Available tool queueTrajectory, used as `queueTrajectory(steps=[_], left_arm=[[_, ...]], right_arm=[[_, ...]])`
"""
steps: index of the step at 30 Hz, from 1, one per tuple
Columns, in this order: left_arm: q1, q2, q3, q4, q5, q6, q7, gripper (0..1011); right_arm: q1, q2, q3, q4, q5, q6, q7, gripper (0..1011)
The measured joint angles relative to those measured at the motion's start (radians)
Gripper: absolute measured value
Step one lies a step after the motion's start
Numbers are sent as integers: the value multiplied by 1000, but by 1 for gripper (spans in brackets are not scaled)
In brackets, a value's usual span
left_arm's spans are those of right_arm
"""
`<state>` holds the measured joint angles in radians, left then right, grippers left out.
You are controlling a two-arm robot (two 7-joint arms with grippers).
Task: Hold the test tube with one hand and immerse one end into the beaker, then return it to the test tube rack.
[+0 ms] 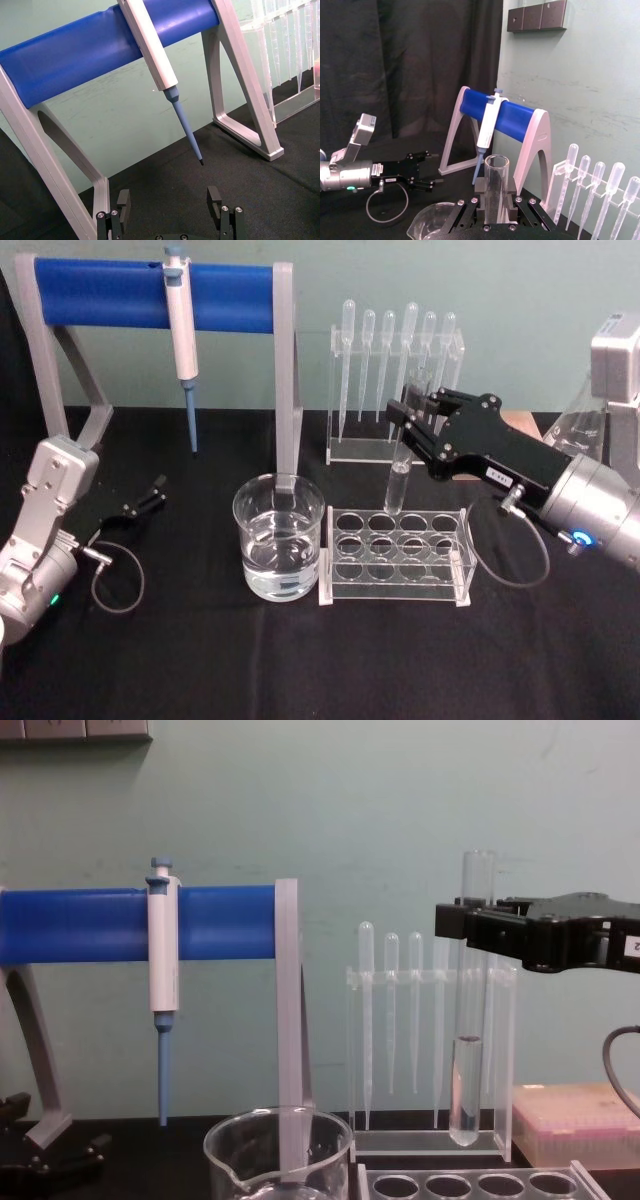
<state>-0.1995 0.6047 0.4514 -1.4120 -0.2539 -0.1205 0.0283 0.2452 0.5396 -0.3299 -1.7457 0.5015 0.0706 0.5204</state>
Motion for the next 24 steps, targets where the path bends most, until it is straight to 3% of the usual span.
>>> queueTrajectory(steps=[24], left_arm=[[0, 0, 0, 0, 0, 0, 0, 1000]], right_arm=[[0, -2, 2, 0, -2, -1, -3, 241]])
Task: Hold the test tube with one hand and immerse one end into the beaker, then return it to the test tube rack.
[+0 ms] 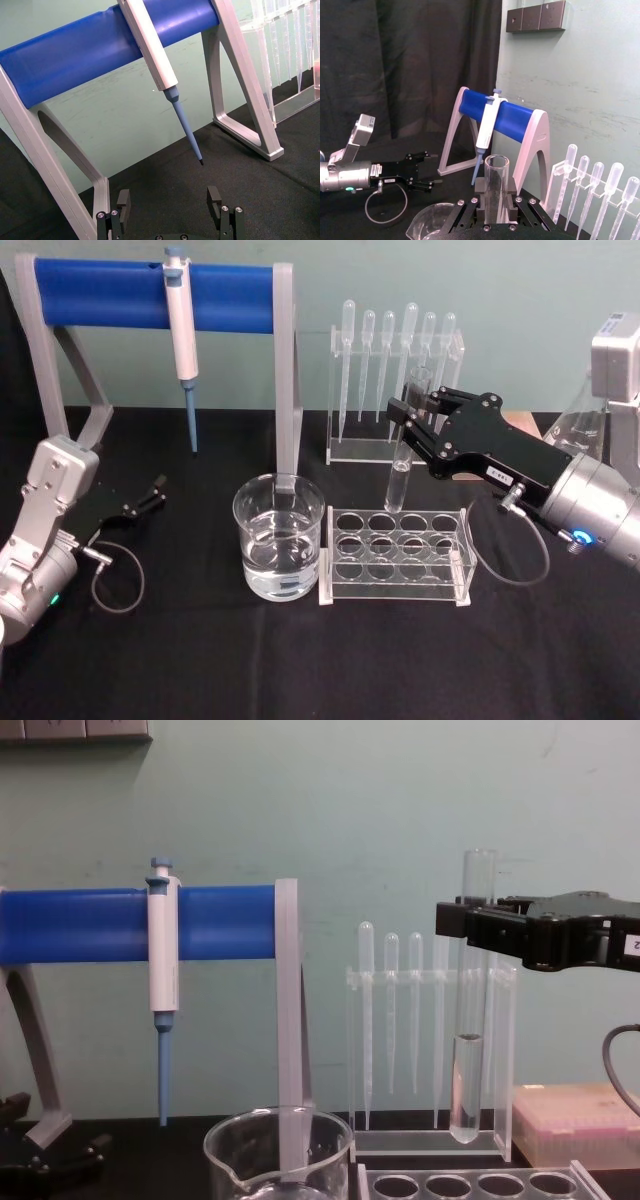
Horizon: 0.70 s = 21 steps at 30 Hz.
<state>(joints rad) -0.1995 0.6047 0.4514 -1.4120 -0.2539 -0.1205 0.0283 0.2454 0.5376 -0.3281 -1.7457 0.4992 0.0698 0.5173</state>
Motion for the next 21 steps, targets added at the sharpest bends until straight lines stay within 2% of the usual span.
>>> queueTrajectory(steps=[21], left_arm=[[0, 0, 0, 0, 0, 0, 0, 1000]], right_arm=[[0, -1, 0, 0, -1, 0, 0, 241]])
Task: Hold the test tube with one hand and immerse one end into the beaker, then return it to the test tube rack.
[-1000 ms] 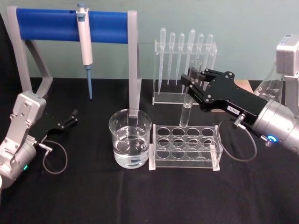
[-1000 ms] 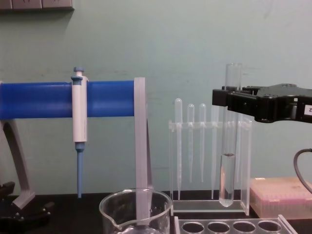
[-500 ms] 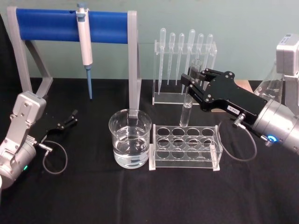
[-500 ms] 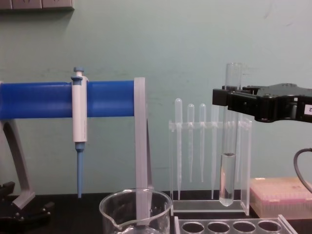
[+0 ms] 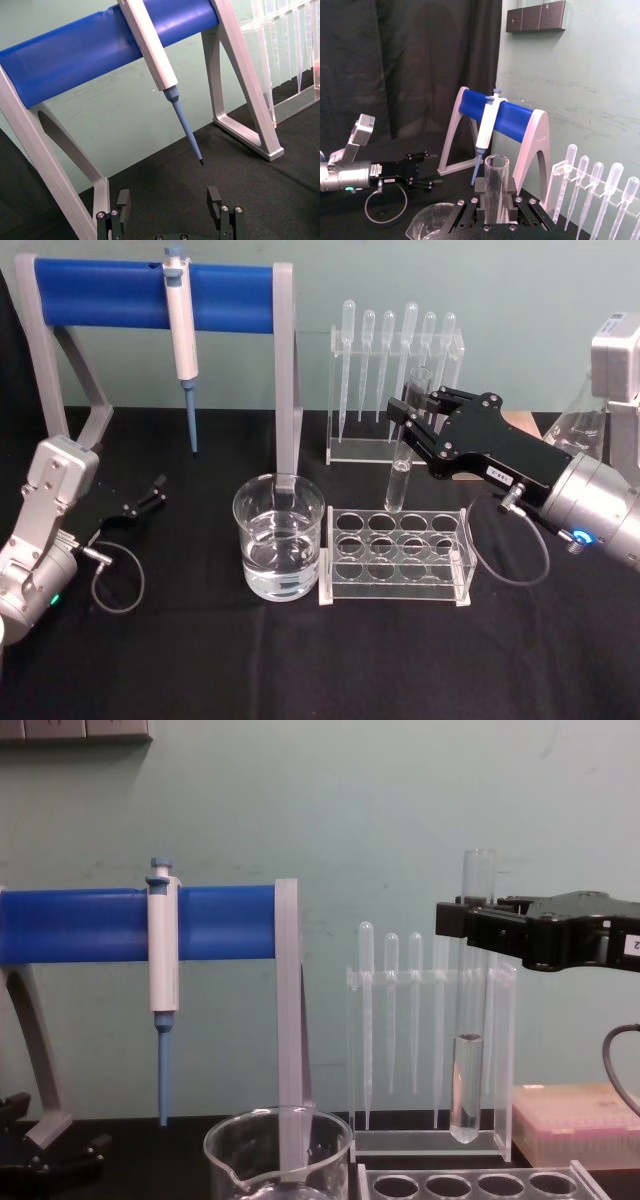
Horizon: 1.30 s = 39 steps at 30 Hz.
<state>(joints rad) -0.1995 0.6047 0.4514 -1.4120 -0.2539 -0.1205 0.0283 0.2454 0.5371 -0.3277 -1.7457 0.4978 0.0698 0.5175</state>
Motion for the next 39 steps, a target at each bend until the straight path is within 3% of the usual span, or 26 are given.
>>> queueTrajectory(steps=[29, 39], left_arm=[[0, 0, 0, 0, 0, 0, 0, 1000], [0, 0, 0, 0, 0, 0, 0, 1000]], right_arm=[[1, 1, -2, 0, 0, 0, 0, 241], [91, -18, -72, 37, 3, 16, 1, 241]])
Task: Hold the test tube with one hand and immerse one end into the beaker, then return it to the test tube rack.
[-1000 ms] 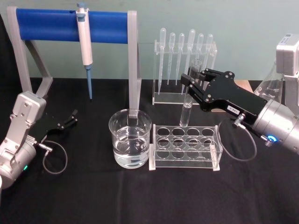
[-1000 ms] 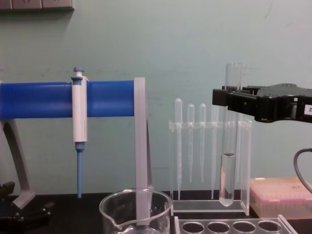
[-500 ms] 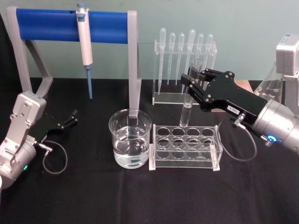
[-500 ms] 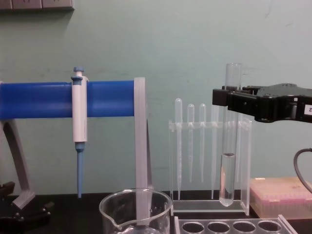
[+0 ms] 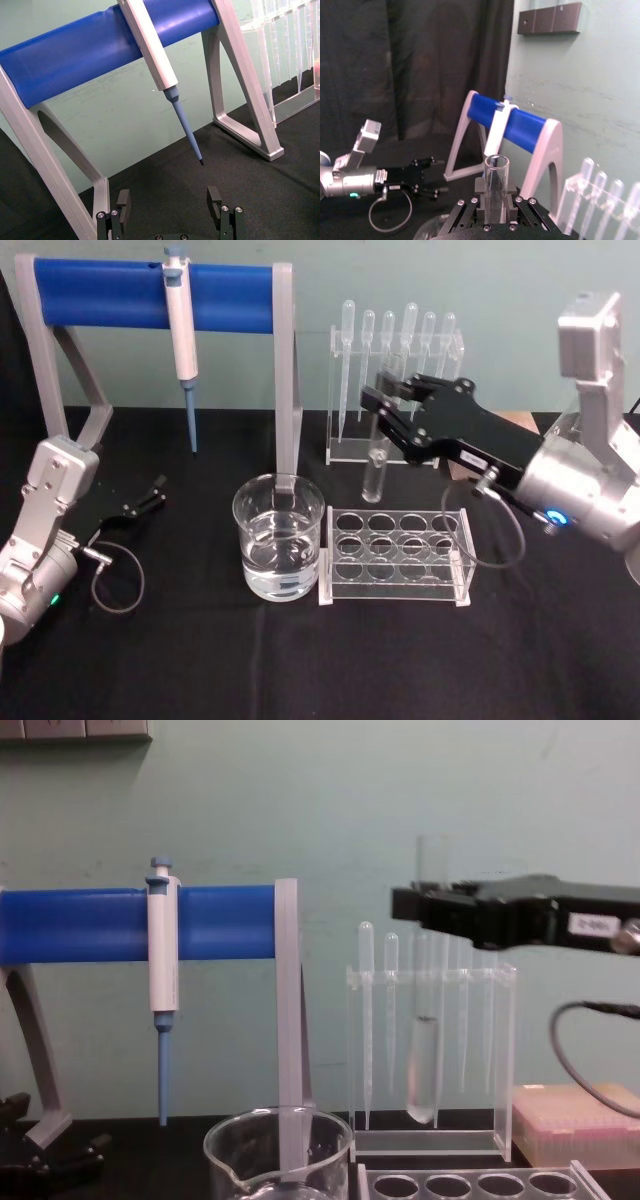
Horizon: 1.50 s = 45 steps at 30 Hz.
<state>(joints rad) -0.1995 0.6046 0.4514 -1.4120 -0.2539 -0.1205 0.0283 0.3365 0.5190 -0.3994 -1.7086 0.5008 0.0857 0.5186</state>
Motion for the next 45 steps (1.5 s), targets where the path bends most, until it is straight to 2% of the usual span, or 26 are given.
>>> queueTrajectory(steps=[8, 18, 33, 37, 45], left_arm=[[0, 0, 0, 0, 0, 0, 0, 1000], [0, 0, 0, 0, 0, 0, 0, 1000], [0, 0, 0, 0, 0, 0, 0, 1000], [0, 0, 0, 0, 0, 0, 0, 1000], [0, 0, 0, 0, 0, 0, 0, 1000]], right_arm=[[89, -43, -66, 41, 0, 13, 18, 241], [162, -92, -128, 110, 2, 12, 37, 241], [176, -125, -181, 169, 9, -7, 48, 241], [175, -135, -199, 194, -1, -24, 56, 241], [167, -151, -212, 238, -17, -49, 61, 241]])
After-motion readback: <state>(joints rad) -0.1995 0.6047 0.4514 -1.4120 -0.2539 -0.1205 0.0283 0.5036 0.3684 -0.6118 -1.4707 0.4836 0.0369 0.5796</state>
